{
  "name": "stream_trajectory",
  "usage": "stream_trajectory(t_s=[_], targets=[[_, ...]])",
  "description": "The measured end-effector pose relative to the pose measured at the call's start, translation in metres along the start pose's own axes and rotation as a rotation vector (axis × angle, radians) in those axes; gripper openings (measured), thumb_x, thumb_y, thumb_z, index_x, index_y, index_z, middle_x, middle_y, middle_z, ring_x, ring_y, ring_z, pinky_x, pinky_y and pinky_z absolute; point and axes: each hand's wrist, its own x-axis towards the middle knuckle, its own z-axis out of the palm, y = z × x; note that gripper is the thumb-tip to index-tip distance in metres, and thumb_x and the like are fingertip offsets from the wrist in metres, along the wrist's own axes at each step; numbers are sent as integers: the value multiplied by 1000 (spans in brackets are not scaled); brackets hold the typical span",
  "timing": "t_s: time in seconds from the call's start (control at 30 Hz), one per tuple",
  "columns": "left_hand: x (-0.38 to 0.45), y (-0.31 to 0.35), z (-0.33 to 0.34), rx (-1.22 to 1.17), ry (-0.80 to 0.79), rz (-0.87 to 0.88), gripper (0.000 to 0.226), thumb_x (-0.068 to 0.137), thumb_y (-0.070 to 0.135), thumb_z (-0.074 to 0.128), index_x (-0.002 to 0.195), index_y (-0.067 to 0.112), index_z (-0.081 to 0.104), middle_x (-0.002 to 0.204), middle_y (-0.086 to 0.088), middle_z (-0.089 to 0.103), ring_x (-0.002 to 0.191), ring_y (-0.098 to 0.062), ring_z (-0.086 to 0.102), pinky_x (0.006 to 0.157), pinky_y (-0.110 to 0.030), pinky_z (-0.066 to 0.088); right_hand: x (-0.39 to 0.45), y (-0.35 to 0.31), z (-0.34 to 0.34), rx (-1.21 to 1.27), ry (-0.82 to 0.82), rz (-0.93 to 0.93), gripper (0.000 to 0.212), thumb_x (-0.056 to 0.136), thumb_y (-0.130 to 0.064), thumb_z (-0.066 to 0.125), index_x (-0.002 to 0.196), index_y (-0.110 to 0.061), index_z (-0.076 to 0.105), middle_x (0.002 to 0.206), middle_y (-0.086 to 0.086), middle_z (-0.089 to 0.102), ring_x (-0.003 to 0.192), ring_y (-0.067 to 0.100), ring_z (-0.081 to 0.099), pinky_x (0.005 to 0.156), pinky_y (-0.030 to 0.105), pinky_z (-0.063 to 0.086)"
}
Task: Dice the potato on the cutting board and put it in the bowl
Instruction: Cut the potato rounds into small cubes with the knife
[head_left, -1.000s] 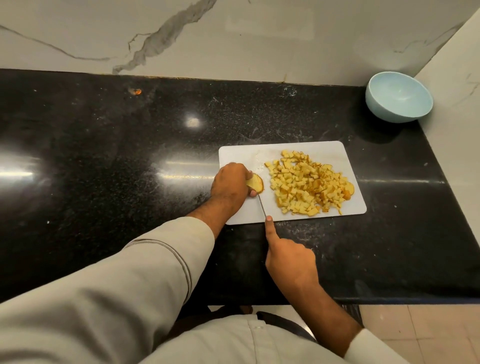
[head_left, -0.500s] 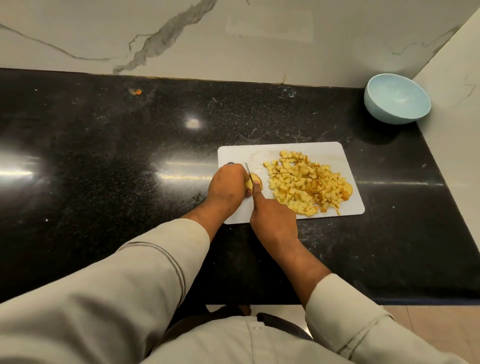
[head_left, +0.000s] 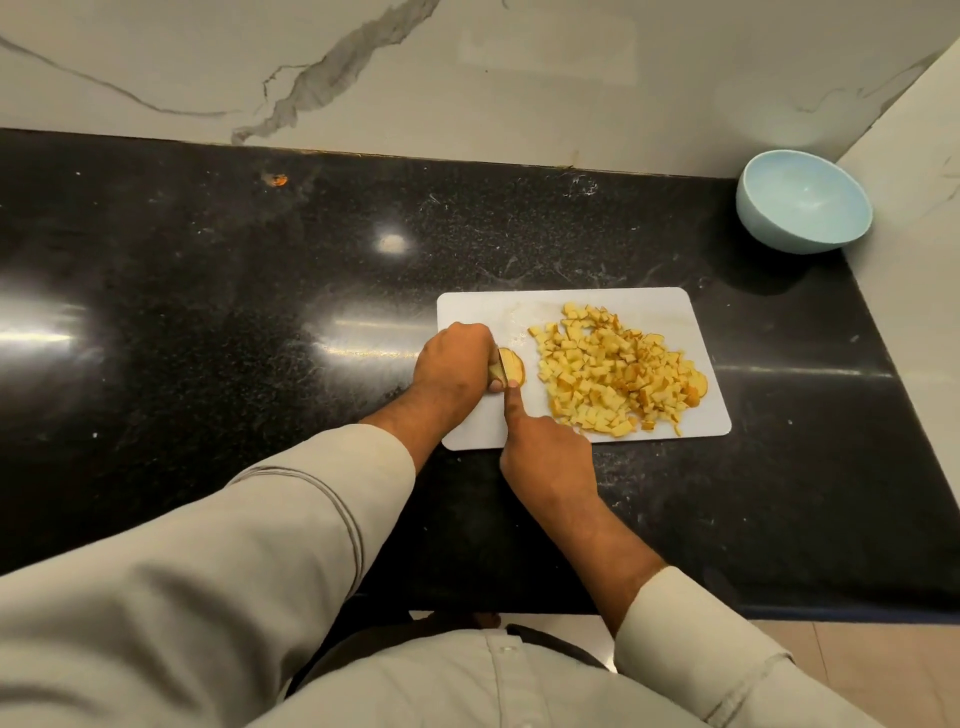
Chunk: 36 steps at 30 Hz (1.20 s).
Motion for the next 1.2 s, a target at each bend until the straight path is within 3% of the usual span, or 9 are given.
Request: stream_trajectory(t_s=[0.1,0.27,0.37,0.47,0.77,1.0,1.2], targets=[[2,-3,4,-37,-4,-7,21,80,20,75,100,14,72,97,-8,69,85,-25,63,70,-28,48,-25,8,8,5,-32,15,72,94,-22,38,153,-26,-3,74,2,50,52,17,34,50,30,25],[2,-9,9,-117,3,1,28,82,23,76,107,11,71,94,-7,67,83,-24,62,71,-26,46,-65,17,17,-32,-68,4,72,95,-22,36,152,-27,-7,66,-4,38,53,17,38,52,31,31],[-4,-12,13,-137,80,13,21,87,20,70,104,9,71,78,0,62,65,-14,56,62,-19,41,-73,23,15,-14,-33,28,68,97,-25,34,152,-30,-7,67,-5,41,54,18,41,51,31,32],[-9,-11,17,-61,127,49,17,82,22,73,95,11,74,89,-9,67,77,-23,60,66,-25,43,-59,19,4,-18,64,34,68,97,-27,37,153,-31,-2,57,-7,35,45,14,34,42,28,21],[-16,-8,12,81,126,106,15,82,12,61,79,12,75,71,-6,53,66,-24,53,57,-28,40,11,-8,-8,36,71,-2,66,94,-19,35,153,-27,7,60,-2,33,48,16,31,44,29,17],[-14,-8,5,42,57,83,19,80,8,61,88,14,77,79,-8,62,68,-23,52,61,-27,43,15,-14,-1,95,94,28,62,95,-22,35,153,-28,12,60,-3,33,57,19,39,52,31,27],[-10,-5,3,79,31,72,12,82,8,62,88,8,73,90,-13,64,80,-30,61,65,-30,47,17,-14,1,84,69,59,62,96,-21,33,153,-30,10,62,-3,32,55,17,36,49,30,22]])
